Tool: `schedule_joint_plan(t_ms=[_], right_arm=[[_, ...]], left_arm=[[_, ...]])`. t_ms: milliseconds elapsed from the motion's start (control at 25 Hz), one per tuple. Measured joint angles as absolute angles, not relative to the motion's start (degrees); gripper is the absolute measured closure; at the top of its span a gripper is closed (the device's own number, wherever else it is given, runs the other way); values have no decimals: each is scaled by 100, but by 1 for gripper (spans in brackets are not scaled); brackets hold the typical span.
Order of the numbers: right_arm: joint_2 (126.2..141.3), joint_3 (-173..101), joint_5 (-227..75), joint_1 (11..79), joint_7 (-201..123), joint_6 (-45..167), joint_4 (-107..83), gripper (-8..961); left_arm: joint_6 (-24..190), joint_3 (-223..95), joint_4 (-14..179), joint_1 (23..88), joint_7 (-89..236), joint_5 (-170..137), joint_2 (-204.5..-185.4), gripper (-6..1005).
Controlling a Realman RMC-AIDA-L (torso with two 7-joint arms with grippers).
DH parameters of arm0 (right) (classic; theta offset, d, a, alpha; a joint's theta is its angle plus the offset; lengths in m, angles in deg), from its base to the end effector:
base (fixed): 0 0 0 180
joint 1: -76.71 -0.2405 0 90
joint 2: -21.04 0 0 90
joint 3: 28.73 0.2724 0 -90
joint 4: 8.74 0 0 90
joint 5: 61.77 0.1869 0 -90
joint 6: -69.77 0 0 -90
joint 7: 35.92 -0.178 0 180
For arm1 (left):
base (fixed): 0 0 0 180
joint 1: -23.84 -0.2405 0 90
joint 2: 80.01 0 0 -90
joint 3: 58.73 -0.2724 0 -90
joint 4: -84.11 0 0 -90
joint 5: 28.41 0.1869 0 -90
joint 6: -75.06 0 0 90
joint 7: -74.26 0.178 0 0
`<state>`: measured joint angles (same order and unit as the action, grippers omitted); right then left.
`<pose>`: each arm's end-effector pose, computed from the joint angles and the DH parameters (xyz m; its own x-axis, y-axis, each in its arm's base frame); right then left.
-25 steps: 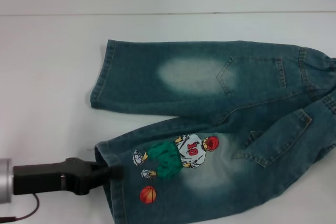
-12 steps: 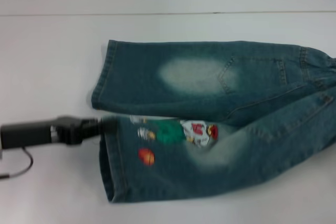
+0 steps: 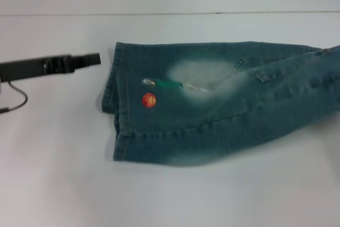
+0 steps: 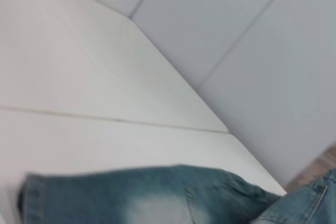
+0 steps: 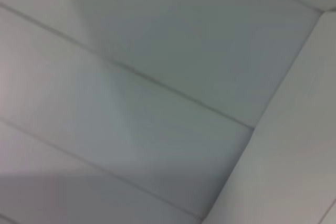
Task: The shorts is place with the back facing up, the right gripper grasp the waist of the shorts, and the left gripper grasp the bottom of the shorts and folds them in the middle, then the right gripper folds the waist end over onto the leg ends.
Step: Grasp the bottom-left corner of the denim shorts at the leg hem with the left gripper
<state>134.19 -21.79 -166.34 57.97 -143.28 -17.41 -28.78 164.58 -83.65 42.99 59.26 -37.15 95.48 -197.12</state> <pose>0.3737 0.3039 0.0971 -0.3027 -0.2153 -0.9285 -0.9226 -0.1782 0.3421 -0.2517 0.3688 0.0062 0.4461 0.6834 0.5779 0.8303 -0.5570 0.0177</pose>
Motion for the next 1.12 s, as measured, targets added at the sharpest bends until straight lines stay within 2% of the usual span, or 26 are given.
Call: schedule_joint_plan(t_ms=[120,320,480,680,880,1120], right_arm=[[13603,-2186,-16370,5587,-14125,-1272,-2859,862],[13701,-2181,-16263,5387,-14008,-664,-2772,860],[13732,-2266,-16126,5295,-13749,-326,-2568,859],[13698,-2417,-16126,5296,-13731,-395,-2576,858],[13672,-2430,-16110,5395,-13743,-543,-2609,856],[13670,-2434,-16111,5432,-13659,-556,-2624,855]], left_arm=[[16039,-8391,4509,6129,-3666,9501,-19696,965],[15526,-8555,4790,6390,-3556,9385,-19746,965],[15575,-9001,4707,6314,-3612,9425,-19798,966],[16513,-9425,4058,5863,-3685,9469,-19906,966],[16921,-9708,3190,5403,-4206,9727,-20147,921],[16859,-9881,3334,5388,-4402,10206,-20180,727]])
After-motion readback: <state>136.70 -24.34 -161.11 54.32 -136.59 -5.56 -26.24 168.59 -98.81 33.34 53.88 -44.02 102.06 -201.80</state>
